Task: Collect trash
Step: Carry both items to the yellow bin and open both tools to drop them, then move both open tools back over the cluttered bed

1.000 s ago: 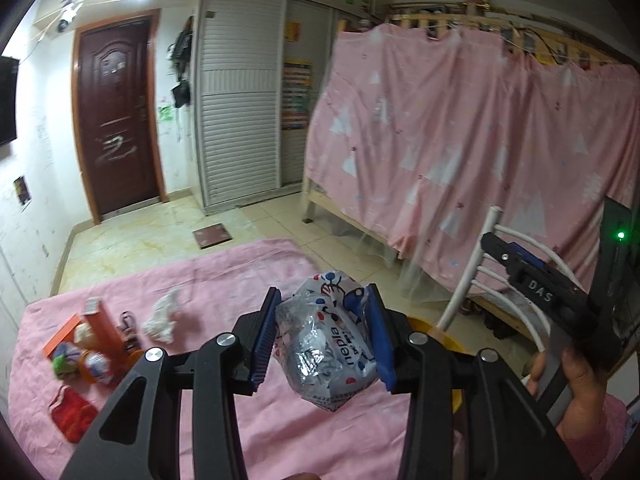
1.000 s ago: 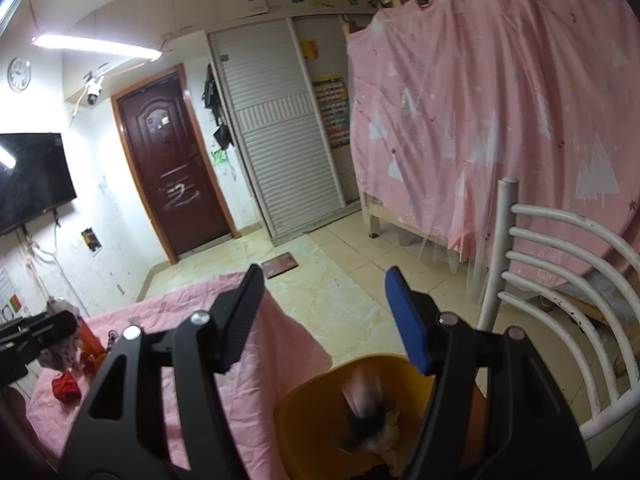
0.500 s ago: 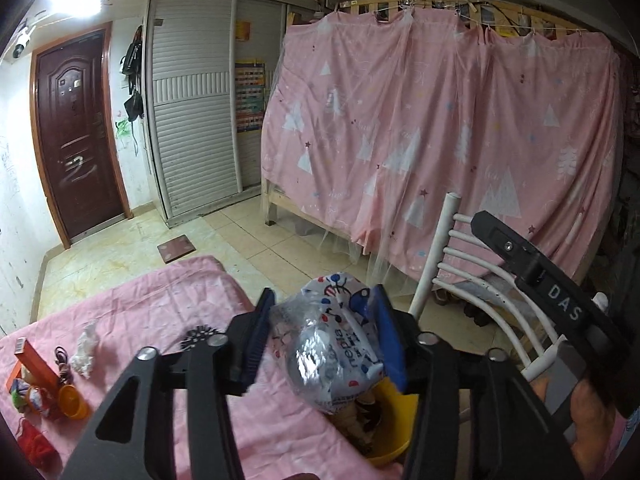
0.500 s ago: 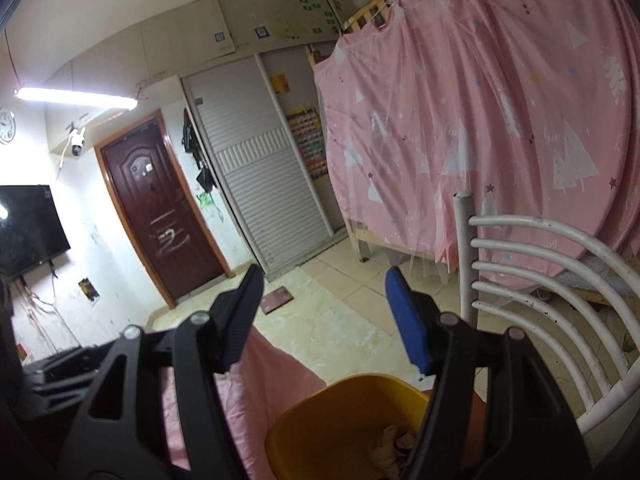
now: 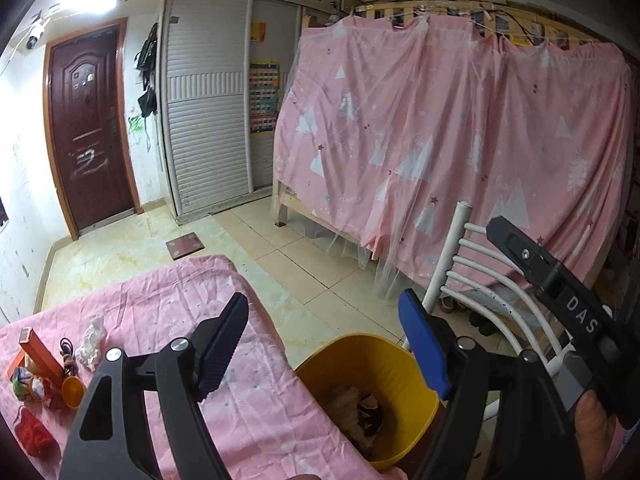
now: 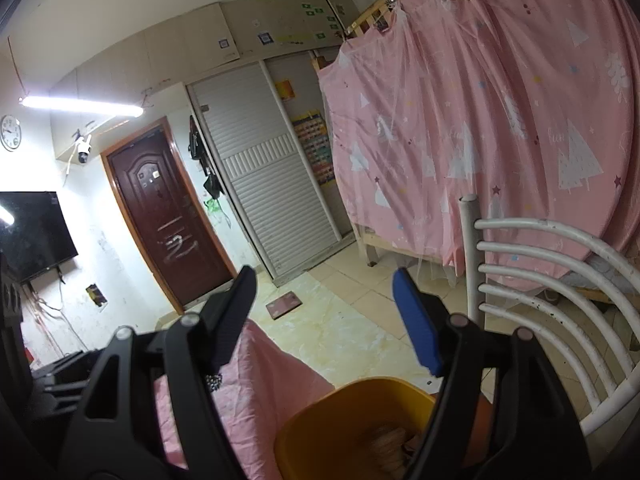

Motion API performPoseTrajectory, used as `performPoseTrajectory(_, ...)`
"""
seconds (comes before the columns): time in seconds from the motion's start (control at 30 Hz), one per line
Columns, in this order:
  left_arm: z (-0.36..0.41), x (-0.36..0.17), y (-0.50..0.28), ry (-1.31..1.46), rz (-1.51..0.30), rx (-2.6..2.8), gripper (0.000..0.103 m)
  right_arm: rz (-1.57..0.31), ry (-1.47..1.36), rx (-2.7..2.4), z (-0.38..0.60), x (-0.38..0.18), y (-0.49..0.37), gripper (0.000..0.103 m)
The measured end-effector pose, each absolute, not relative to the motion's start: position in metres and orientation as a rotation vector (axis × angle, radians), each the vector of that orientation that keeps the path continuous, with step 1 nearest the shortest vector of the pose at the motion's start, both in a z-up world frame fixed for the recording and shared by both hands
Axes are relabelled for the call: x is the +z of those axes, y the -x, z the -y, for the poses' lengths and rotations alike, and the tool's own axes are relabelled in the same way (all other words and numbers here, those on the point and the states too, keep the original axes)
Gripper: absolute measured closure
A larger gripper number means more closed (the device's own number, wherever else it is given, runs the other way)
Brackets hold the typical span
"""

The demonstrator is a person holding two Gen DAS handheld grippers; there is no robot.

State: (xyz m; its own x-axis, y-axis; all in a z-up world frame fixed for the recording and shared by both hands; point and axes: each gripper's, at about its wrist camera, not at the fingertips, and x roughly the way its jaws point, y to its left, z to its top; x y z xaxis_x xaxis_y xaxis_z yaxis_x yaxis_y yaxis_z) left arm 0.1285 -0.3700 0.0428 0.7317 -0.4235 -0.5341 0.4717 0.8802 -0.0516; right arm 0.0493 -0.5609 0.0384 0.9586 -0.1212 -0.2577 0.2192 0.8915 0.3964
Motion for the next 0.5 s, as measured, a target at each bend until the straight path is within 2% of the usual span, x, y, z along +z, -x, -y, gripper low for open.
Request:
performPoseTrajectory(0.33,0.342,0.056,-0.127,-0.048,-0.550,-0.467,0.032,-0.235,-0.410,-0.152,0.550,0.040,-0.054,0.035)
performPoseTrajectory(0.5,0.320,0.063,-0.122,-0.035,-0.530,-0.436,0.032,-0.241,-0.387,-0.123,0.538,0.042,-0.058,0.029)
